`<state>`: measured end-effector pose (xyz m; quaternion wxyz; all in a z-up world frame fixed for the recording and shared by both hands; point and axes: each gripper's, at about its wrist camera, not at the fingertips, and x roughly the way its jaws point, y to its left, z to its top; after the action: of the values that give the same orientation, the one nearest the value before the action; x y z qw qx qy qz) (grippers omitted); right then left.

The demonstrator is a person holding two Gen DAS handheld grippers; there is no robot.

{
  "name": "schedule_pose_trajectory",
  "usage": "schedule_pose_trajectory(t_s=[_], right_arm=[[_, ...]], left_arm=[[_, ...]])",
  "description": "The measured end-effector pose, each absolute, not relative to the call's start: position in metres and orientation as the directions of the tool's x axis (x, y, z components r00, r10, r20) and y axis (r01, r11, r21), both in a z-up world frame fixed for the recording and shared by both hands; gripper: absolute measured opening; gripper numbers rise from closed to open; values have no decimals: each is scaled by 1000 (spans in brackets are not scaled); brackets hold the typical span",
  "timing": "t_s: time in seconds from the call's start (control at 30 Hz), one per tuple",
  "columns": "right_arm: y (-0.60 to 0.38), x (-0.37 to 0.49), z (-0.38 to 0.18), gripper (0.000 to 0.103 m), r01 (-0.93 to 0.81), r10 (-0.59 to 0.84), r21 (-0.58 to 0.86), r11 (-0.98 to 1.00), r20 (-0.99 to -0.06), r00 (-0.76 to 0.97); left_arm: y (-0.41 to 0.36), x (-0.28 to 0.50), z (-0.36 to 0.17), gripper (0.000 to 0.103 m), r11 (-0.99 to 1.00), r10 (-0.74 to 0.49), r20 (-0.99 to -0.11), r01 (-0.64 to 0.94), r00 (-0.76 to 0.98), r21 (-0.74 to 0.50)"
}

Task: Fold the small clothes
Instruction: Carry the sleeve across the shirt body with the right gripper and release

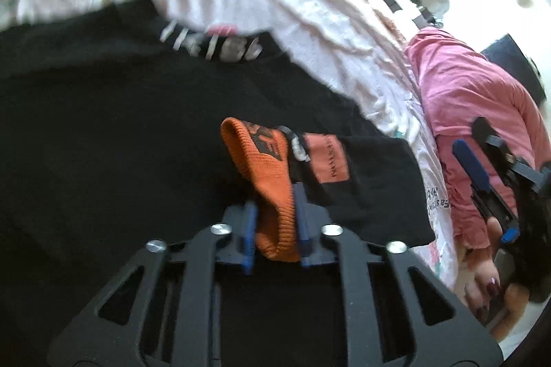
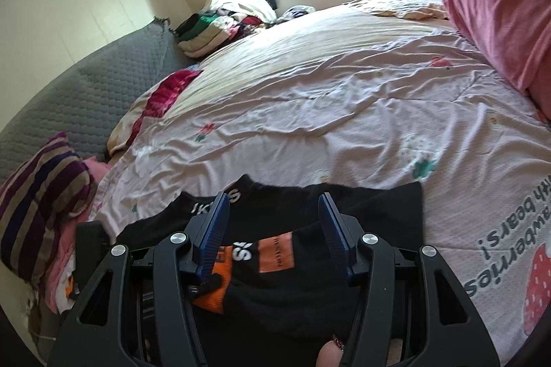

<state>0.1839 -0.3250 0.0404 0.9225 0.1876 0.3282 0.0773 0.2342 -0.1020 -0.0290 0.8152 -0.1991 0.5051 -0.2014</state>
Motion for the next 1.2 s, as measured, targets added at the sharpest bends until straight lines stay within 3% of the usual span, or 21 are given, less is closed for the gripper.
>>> schedule_pose_trajectory(t_s=[0.23,0.6,0.9,1.2], right_arm=[[-358,178,38,52,63,215,419,906,-582,784],[-364,172,38,52,81,187,399,913,-587,788],[-343,171,39,52,51,160,318,947,-602,782],[-320,172,31,52,-5,168,252,968,-630,758]], left_arm=[[-84,217,24,7,856,-502,-681,198,532,-477],[-37,190,73,6,885,-426,-603,171,675,-434],[-10,182,65,6,916,-350,-638,108,686,-386],[5,174,57,19,947,-245,-658,32,712,-318]])
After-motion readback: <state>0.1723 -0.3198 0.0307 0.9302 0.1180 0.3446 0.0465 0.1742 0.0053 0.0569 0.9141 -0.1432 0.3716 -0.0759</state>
